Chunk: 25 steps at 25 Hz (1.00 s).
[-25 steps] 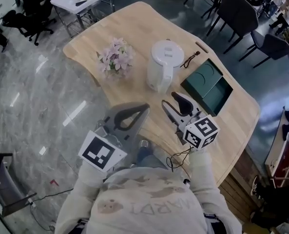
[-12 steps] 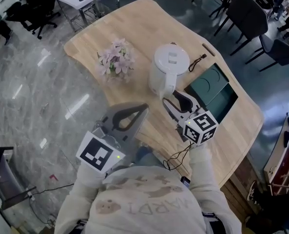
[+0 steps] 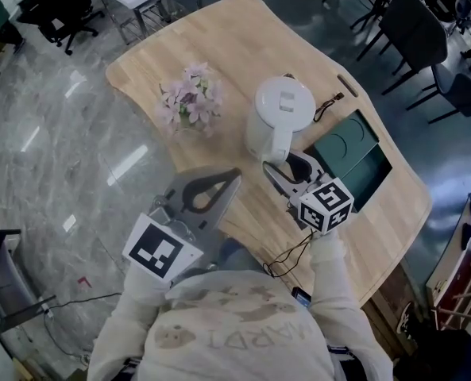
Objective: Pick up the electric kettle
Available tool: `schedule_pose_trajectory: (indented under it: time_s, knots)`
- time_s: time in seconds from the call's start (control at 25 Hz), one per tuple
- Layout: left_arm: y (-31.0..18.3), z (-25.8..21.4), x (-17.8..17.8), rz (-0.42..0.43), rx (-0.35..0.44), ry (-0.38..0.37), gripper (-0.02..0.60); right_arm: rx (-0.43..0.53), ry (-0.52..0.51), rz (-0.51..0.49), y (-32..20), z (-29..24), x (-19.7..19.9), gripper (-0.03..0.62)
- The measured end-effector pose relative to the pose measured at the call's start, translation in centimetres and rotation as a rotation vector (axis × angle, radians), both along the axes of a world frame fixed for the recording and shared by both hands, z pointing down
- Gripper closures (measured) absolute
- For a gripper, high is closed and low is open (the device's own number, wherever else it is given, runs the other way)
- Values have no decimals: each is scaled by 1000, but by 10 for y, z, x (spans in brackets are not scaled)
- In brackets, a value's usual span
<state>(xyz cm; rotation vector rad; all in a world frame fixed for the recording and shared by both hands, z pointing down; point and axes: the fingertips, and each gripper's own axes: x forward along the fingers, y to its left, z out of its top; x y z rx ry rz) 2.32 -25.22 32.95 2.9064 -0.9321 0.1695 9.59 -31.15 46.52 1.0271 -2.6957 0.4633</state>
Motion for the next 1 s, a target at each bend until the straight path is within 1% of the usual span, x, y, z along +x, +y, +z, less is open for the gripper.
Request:
schedule_pose_trajectory:
  time_s: [0.44, 0.64, 1.0]
  knots:
    - [-12, 8, 2, -21, -21, -11, 571, -11, -16, -143, -8, 6, -18, 413]
    - [-15, 9, 1, -30, -25, -13, 571, -29, 3, -224, -5, 13, -28, 413]
    - [-21, 13, -1, -35, -29, -20, 571, -43, 10, -290, -6, 22, -40, 413]
